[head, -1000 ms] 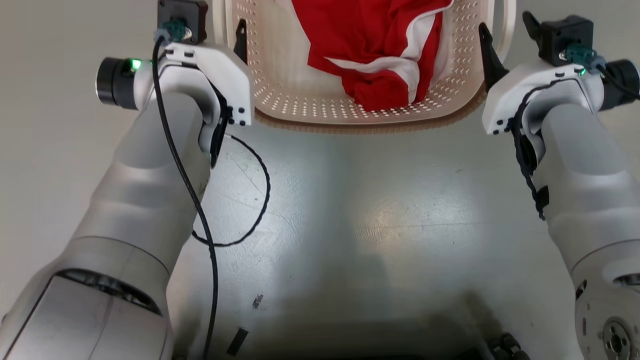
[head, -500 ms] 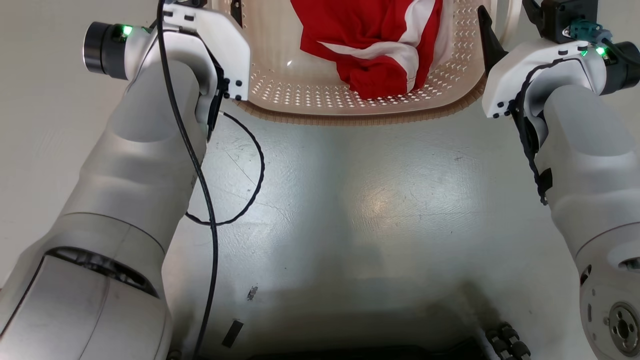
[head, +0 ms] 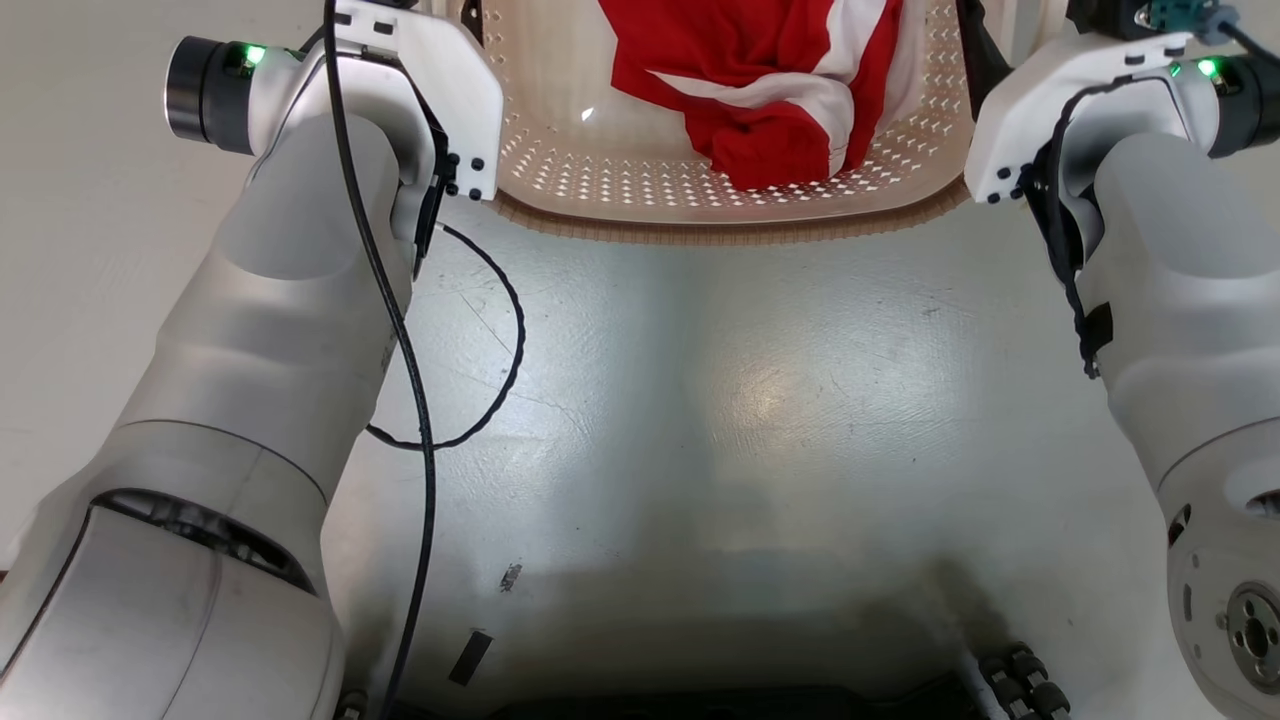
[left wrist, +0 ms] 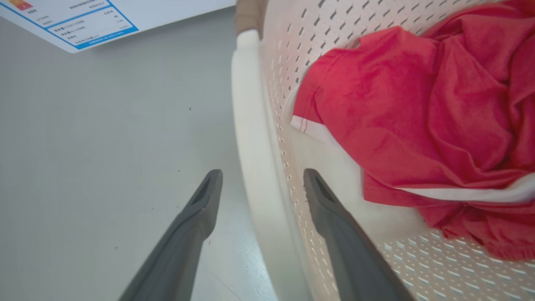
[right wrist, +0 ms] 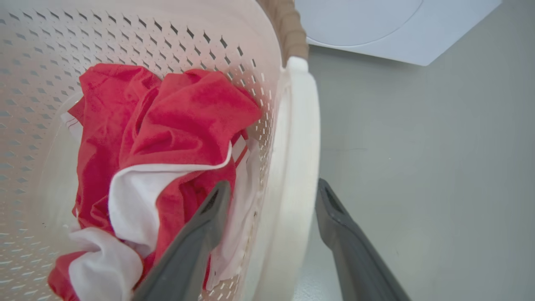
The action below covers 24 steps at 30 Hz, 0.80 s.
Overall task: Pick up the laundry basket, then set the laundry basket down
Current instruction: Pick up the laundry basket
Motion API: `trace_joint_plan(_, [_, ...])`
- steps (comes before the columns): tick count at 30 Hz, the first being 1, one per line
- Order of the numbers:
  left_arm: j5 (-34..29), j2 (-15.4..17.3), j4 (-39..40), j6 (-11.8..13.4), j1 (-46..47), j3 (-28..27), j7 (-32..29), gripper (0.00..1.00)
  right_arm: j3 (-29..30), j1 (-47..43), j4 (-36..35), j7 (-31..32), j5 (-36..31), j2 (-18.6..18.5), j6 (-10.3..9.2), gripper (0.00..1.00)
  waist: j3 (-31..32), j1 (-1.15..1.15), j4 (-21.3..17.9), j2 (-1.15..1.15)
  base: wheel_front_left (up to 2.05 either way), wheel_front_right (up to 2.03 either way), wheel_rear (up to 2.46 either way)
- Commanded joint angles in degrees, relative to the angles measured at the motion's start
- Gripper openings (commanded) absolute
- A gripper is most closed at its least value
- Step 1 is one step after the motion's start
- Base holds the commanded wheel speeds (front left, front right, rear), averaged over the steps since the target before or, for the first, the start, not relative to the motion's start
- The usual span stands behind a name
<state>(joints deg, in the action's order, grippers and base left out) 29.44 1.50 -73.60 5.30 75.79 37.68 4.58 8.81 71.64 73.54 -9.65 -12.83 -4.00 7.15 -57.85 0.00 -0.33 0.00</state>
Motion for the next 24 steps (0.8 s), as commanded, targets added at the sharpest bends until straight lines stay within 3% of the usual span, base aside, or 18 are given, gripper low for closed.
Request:
trace_joint_plan(1, [1.0,1.4,0.8,0.4,0.4,-0.1,0.0,1.00,-0.9,-0.7,-0.2,0.2,0.7,1.1,0.34,1.00,0.0,0.00,0.1,0.00,0.00,0.00,0.00])
trace_joint_plan(24, [3.3,1.4,0.9,1.1,1.1,4.5,-0.8,1.00,-5.2,-1.2,0.3,0.5,4.9,1.1,0.34,1.00,0.4,0.00,0.0,0.00,0.00,0.00,0.00])
